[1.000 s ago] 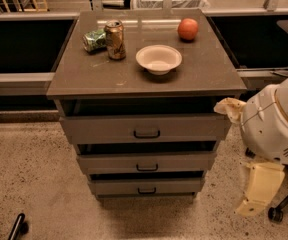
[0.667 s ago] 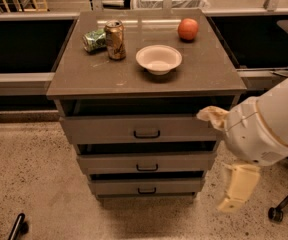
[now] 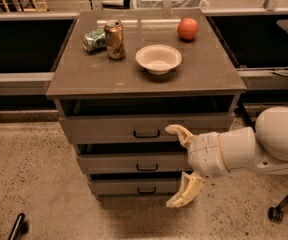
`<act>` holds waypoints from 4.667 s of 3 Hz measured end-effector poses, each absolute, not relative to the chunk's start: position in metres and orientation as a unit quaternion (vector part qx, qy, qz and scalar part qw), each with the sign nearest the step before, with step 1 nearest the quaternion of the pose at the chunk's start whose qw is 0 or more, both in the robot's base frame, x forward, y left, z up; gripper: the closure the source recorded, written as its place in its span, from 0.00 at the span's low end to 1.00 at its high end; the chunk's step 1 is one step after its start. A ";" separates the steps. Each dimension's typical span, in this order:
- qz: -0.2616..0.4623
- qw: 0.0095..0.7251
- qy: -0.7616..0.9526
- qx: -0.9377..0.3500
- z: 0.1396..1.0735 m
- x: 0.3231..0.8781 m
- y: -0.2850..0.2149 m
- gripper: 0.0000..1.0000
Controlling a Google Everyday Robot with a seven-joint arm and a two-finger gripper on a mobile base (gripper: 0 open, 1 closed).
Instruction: Open bottom drawer
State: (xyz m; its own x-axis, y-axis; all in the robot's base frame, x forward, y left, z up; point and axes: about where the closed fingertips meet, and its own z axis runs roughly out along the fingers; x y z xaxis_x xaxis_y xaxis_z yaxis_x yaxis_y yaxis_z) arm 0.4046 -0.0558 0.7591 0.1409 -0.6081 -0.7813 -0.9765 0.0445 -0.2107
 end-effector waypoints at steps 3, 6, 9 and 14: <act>0.265 0.370 0.614 -0.644 0.598 0.402 -0.073 0.00; 0.273 0.403 0.637 -0.598 0.531 0.421 -0.103 0.00; 0.271 0.506 0.636 -0.515 0.395 0.464 -0.162 0.00; 0.252 0.315 0.607 -0.685 0.251 0.522 -0.150 0.00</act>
Offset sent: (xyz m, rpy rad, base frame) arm 0.0180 -0.0135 -0.1409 0.0445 0.0851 0.0319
